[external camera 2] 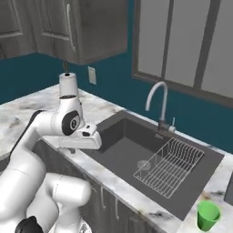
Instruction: Pick the cup and bowl from the counter and place them on the counter next to the sink.
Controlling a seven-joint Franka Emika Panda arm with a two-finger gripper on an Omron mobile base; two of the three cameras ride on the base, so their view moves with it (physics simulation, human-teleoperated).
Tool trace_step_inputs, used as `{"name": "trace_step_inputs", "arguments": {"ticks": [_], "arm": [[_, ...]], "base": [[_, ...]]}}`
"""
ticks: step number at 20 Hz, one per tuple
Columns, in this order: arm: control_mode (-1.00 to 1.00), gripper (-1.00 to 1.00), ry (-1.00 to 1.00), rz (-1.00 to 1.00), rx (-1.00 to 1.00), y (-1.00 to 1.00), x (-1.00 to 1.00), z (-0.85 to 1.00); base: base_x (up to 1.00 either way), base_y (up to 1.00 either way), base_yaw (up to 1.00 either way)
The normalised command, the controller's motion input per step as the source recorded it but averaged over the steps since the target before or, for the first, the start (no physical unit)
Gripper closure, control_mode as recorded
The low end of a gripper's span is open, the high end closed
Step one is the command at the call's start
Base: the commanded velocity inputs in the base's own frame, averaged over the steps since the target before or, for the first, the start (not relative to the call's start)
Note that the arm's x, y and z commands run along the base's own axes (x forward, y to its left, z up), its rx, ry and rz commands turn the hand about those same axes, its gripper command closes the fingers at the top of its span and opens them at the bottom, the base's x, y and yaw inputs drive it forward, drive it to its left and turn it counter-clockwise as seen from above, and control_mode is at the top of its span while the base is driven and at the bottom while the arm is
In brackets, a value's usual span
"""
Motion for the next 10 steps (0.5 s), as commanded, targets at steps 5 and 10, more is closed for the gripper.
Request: {"name": "trace_step_inputs", "arguments": {"ticks": [5,10], "arm": [[1.00,-1.00,0.00,0.00,0.00,0.00,0.00,0.00],[1.00,-1.00,0.00,0.00,0.00,0.00,0.00,0.00]], "base": [[-0.04,-0.09,0.68],[-0.06,0.01,0.53]]}}
